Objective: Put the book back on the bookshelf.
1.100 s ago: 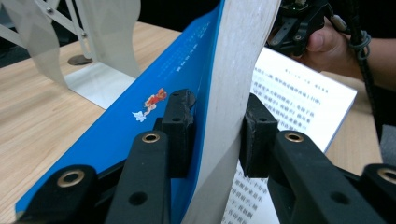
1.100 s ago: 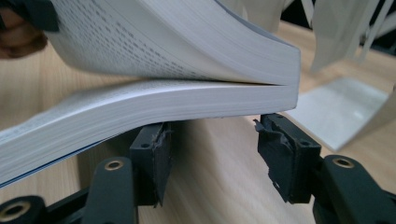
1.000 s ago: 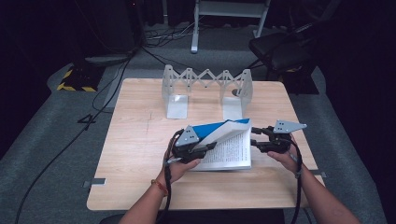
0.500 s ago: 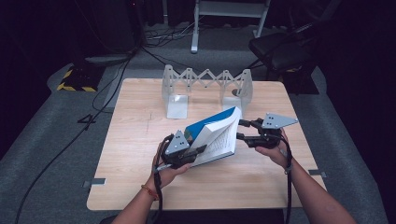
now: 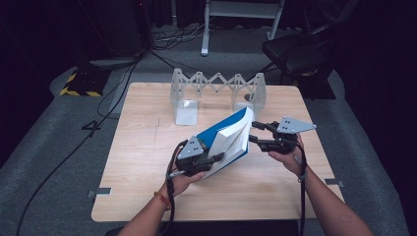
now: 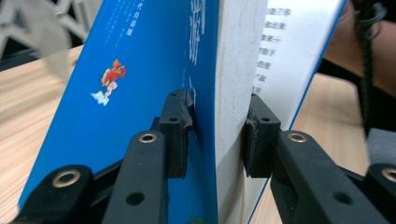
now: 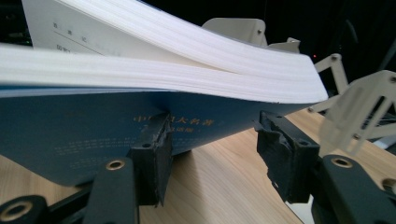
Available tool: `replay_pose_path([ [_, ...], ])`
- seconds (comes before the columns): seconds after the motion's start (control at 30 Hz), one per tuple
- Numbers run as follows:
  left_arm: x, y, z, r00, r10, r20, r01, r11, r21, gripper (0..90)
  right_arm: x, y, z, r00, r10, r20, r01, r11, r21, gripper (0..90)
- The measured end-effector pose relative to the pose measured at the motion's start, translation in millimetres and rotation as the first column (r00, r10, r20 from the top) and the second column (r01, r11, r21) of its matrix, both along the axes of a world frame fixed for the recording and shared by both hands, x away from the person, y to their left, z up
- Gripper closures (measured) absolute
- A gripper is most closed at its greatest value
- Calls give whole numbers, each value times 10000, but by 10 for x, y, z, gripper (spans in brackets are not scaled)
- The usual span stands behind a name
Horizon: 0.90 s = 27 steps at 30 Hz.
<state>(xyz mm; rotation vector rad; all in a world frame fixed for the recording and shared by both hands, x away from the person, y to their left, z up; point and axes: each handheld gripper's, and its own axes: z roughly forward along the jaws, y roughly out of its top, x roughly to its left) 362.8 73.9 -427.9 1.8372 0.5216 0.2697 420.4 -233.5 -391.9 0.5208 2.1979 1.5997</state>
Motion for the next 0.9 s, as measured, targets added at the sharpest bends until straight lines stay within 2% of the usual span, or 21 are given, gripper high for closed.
replay_pose_path([
  [0.03,0,0,0,10000,0,0,0,10000,0,665,0,0,0,10000,0,0,0,10000,0,457],
  [0.13,46,-150,10,9994,-335,-48,334,9994,-114,662,-9,-155,10,9996,-265,-51,266,9995,144,462],
  [0.17,73,-234,8,9987,-481,-170,475,9984,-301,657,-24,-241,21,9990,-419,-172,422,9990,157,497],
  [0.2,73,-234,8,9987,-481,-170,475,9984,-301,656,-24,-241,21,9990,-419,-172,422,9990,157,497],
  [0.27,89,-338,22,9977,-653,-190,646,9972,-378,654,-51,-347,47,9981,-614,-11,614,9980,124,498],
  [0.43,98,-390,32,9965,-812,-212,794,9941,-738,652,-72,-407,106,9975,-686,182,680,9971,331,498],
  [0.6,74,-258,29,9963,-849,-156,830,9916,-991,652,-106,-312,192,9985,-454,291,447,9987,246,497],
  [0.73,64,-116,62,9967,-806,-135,792,9933,-846,660,-147,-171,229,9989,-21,468,9,9997,262,466],
  [0.77,57,-75,65,9971,-753,-137,739,9935,-862,662,-167,-120,241,9984,-23,571,13,9998,184,457],
  [0.9,51,77,76,9984,-558,-98,549,9953,-798,672,-186,91,280,9986,123,514,-113,9998,-191,426],
])
